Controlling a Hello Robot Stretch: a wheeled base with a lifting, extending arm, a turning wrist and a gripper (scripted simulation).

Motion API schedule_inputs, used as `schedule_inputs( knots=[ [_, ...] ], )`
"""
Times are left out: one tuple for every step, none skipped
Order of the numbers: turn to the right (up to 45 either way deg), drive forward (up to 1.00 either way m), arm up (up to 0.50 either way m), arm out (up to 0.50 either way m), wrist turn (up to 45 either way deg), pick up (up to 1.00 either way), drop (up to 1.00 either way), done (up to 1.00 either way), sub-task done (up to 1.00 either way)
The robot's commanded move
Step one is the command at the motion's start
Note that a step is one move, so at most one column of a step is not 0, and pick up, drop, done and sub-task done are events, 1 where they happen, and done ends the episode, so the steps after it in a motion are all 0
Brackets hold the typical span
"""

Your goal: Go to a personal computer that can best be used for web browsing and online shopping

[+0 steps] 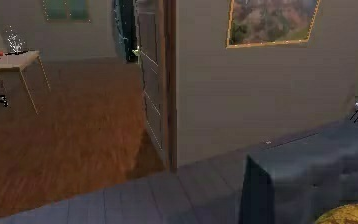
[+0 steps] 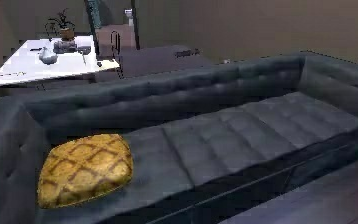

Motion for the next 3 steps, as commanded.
schedule_inputs(
  knots=[
    [0.0,0.8,0.0,0.0,0.0,0.0,0.0,0.0,0.0],
    [21.0,0.0,0.0,0.0,0.0,0.0,0.0,0.0,0.0],
    [0.0,0.25,0.0,0.0,0.0,0.0,0.0,0.0,0.0]
  ],
)
